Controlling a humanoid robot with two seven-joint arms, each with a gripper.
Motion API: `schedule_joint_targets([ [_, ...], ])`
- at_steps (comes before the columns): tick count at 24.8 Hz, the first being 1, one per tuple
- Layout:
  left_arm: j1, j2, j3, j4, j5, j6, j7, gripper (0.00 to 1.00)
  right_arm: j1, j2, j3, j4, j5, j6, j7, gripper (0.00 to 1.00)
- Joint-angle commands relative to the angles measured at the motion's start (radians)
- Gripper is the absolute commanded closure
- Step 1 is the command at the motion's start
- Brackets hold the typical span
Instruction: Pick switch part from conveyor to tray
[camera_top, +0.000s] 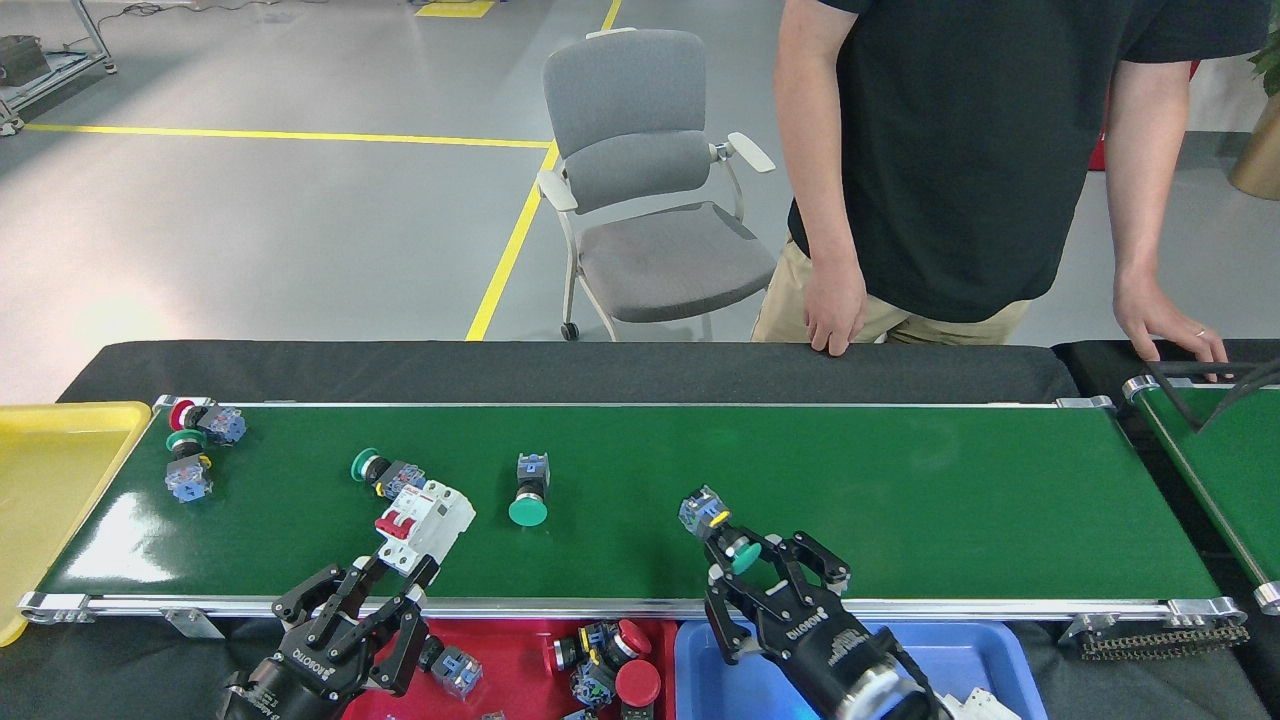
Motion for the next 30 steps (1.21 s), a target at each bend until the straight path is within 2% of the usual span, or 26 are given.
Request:
schedule_joint_targets([
  [1,-0.013,0.002,0.006,-0.016,0.005,0.008,0.005,0.92,0.040,-0.016,-0.046,-0.050,-0.010,-0.099,-0.016,0.96],
  [5,-0.013,0.002,0.004,-0.020,0.005,0.008,0.005,0.92,0.106,-0.005,-0.074,-0.076,-0.016,-0.367,-0.021,0.92],
  [8,-0.013,0.002,0.004,-0.022,0.005,0.006,0.005,0.92,0.120,0.033,-0.068,-0.076,-0.007,-0.476,-0.018,0.81],
  [9,-0.016,0.002,0.004,-0.022,0.005,0.005,0.005,0.92,0.118,0.056,-0.060,-0.077,-0.002,-0.479,-0.011,0.60],
  [10,-0.015,0.001,0.004,-0.023,0.005,0.005,0.005,0.92,0.115,0.086,-0.055,-0.076,0.003,-0.479,0.001,0.04],
  [11,-0.015,0.001,0.004,-0.026,0.005,0.005,0.005,0.92,0.114,0.107,-0.055,-0.076,0.003,-0.481,0.021,0.01],
  [13,-0.015,0.002,0.003,-0.028,0.005,0.005,0.003,0.92,0.106,0.139,-0.057,-0.068,0.003,-0.479,0.068,0.00],
  [18,-0.015,0.001,-0.004,-0.029,0.002,0.005,0.003,0.92,0.072,0.147,-0.063,-0.047,-0.002,-0.472,0.079,0.00],
  [20,-0.013,-0.002,-0.008,-0.029,0.000,0.005,0.003,0.91,0.060,0.155,-0.112,-0.048,-0.007,-0.426,0.079,0.00],
  [22,-0.008,-0.004,-0.019,-0.034,-0.003,0.003,0.002,0.91,0.057,0.172,-0.212,-0.053,-0.008,-0.361,0.078,0.00],
  [25,-0.010,-0.018,-0.114,-0.056,-0.003,0.008,-0.041,0.91,0.059,0.196,-0.375,-0.047,-0.008,-0.242,0.078,0.00],
  [28,-0.010,-0.082,-0.206,-0.095,-0.021,0.017,-0.090,0.91,0.069,0.185,-0.526,-0.031,-0.007,-0.142,0.071,0.00],
  [30,-0.010,-0.131,-0.261,-0.117,-0.069,0.017,-0.119,0.90,0.074,0.184,-0.644,-0.002,-0.007,-0.137,0.053,0.00],
])
